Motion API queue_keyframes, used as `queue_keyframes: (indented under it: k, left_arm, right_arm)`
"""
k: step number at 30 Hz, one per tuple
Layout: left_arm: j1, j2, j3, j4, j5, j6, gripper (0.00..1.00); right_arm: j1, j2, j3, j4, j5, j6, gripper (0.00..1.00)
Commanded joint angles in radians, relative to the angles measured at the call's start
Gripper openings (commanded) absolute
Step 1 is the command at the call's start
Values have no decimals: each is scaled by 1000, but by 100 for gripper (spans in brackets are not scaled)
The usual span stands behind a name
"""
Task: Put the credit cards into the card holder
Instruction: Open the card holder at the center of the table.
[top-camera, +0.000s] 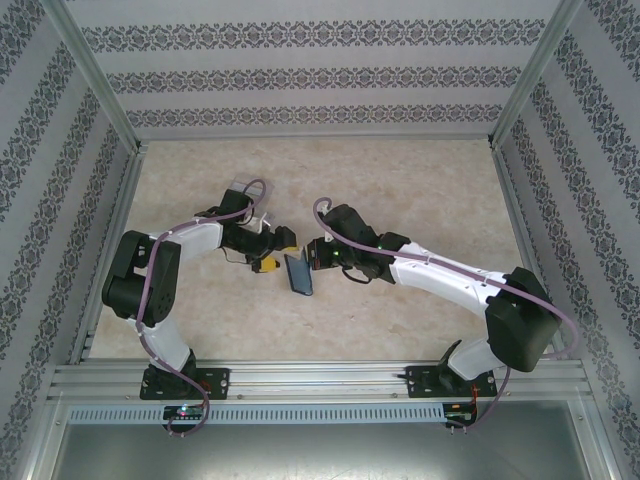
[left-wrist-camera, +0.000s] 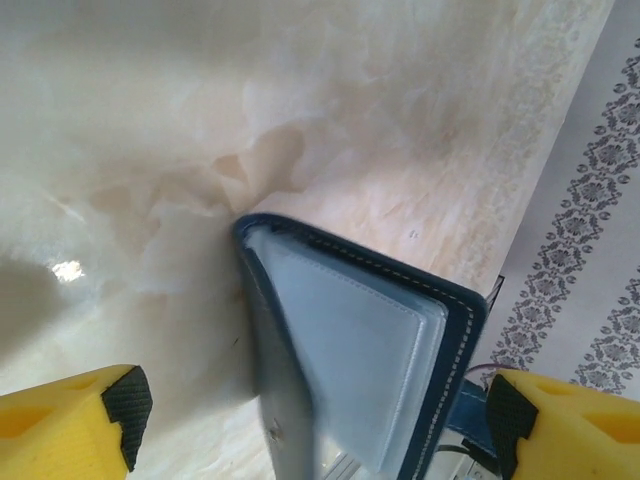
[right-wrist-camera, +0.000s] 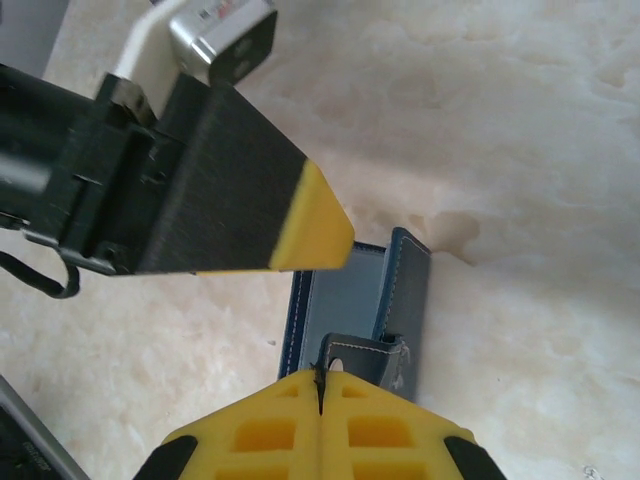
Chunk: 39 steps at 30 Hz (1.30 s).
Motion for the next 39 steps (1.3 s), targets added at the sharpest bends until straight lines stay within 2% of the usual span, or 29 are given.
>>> queue_keyframes:
  k: [1, 3, 8, 19, 26, 30, 34, 39]
  left_arm:
    - [12, 3, 31, -98, -16, 74, 87]
    - [15, 2, 33, -129, -48, 89, 87]
    - [31, 4, 7, -122, -61, 92, 75]
    - [32, 11, -6, -114, -49, 103, 76]
    - [32, 1, -42, -57, -21, 68, 69]
    - [30, -12, -64, -13, -11, 40, 70]
    - [-6, 0, -69, 37, -7, 2, 72]
    - [-65, 26, -44, 65, -12, -30, 72]
  right_arm:
    - [2, 13, 28, 17, -17, -11, 0]
    - [4, 13, 24, 22, -13, -6, 0]
    - [-6, 12, 20, -21, 45, -44, 0]
    - [-111, -17, -76, -8, 15, -52, 0]
    - [-208, -35, -164, 6, -21, -63, 0]
    - [-253, -62, -212, 6, -18, -78, 0]
    - [-298, -89, -253, 7, -12, -91, 0]
    - [-346, -137, -327, -2, 66, -79, 0]
